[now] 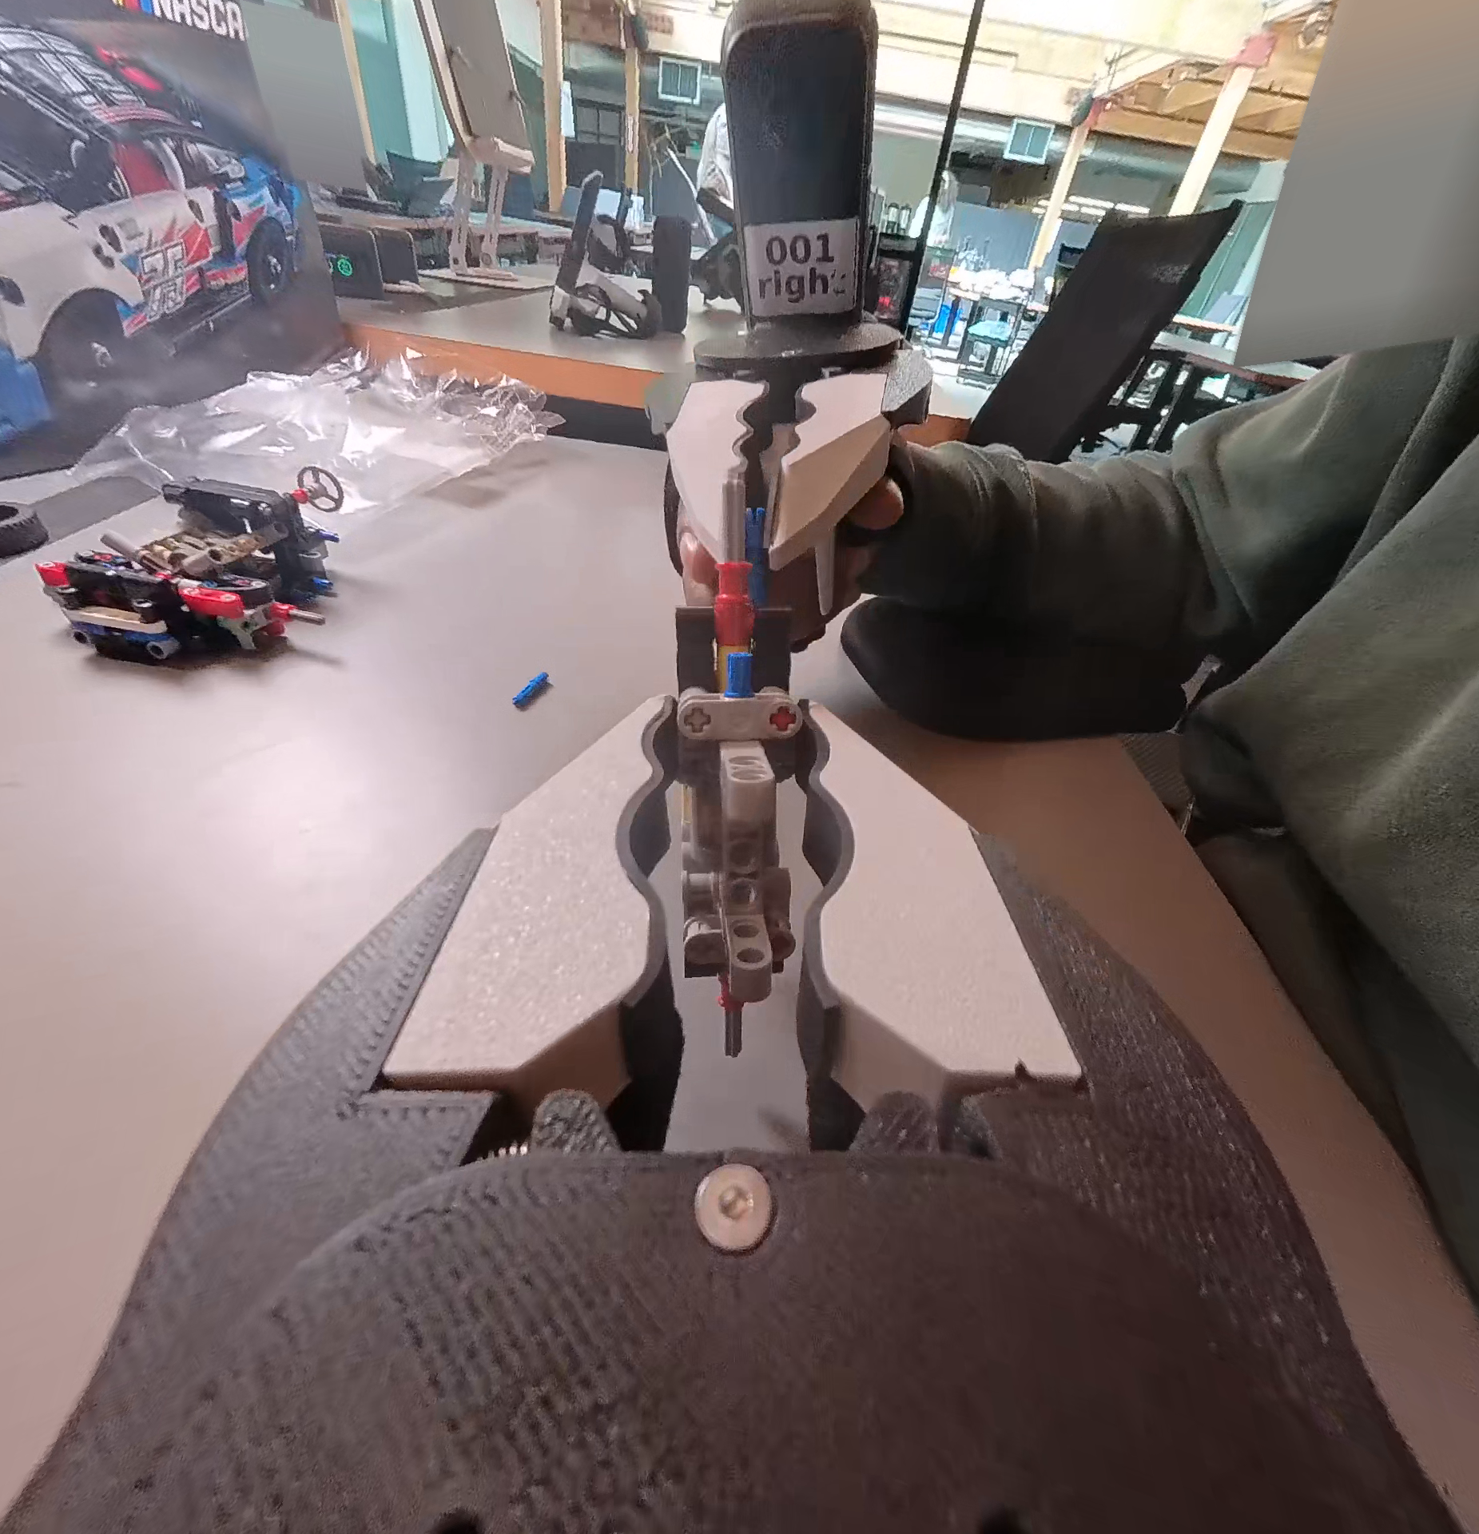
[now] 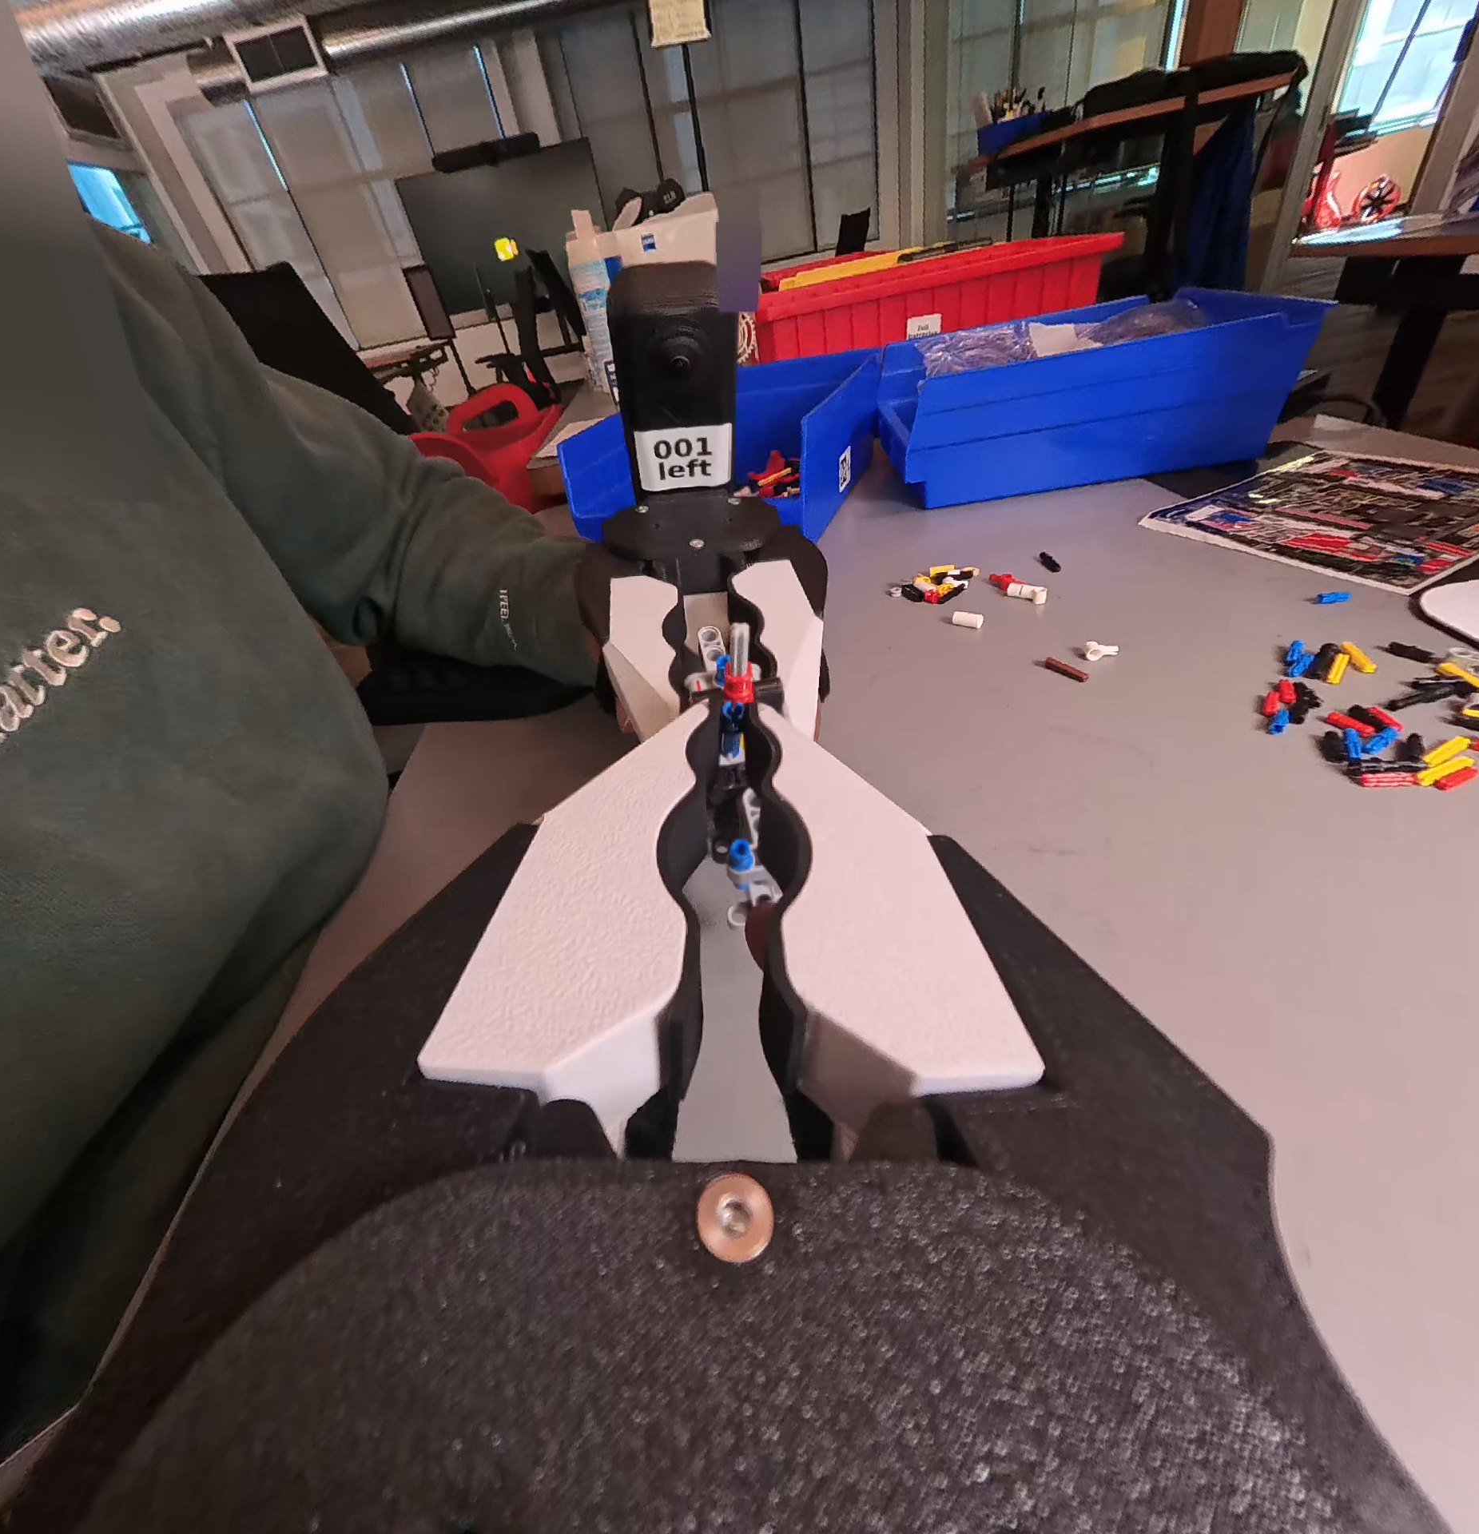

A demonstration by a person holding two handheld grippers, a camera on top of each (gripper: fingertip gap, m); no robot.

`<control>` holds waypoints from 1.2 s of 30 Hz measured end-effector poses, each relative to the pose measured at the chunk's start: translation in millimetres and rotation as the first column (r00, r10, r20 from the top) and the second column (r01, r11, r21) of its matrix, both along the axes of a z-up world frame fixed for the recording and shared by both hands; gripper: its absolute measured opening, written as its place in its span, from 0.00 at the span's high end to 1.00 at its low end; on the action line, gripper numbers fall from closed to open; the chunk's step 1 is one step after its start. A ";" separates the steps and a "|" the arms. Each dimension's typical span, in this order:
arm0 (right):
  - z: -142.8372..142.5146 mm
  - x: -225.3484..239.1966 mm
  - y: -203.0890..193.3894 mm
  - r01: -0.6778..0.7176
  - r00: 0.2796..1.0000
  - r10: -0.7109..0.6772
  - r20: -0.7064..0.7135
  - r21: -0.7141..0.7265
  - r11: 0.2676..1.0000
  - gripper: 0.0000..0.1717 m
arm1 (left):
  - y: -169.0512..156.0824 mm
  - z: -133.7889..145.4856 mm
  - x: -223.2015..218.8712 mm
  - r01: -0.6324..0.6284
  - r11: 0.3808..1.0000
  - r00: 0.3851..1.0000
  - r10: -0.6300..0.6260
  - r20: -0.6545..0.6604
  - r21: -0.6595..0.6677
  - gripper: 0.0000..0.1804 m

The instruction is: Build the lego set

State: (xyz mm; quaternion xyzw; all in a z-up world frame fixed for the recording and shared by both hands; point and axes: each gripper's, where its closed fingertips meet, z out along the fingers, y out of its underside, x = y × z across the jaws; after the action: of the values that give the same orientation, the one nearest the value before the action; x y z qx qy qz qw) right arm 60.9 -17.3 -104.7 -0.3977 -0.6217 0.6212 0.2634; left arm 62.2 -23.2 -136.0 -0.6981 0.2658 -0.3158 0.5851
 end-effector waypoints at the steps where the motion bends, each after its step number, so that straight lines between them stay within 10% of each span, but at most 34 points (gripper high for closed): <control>1: -1.9 -0.2 -1.2 -0.004 1.000 0.004 0.005 0.004 1.000 0.98 | -0.3 -1.1 2.0 0.007 1.000 1.000 -0.007 0.000 -0.008 0.86; 36: -40.3 7.6 -19.1 -0.171 0.972 0.129 0.196 0.213 0.962 0.98 | -12.4 -20.5 4.2 0.112 0.944 0.993 -0.120 -0.005 -0.311 0.86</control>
State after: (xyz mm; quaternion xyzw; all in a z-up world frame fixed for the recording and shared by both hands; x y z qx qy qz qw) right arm 68.5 -36.4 -145.0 -0.3709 -0.7387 0.5252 0.2021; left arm 66.5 -35.5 -156.5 -0.7682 0.2605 -0.3790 0.4454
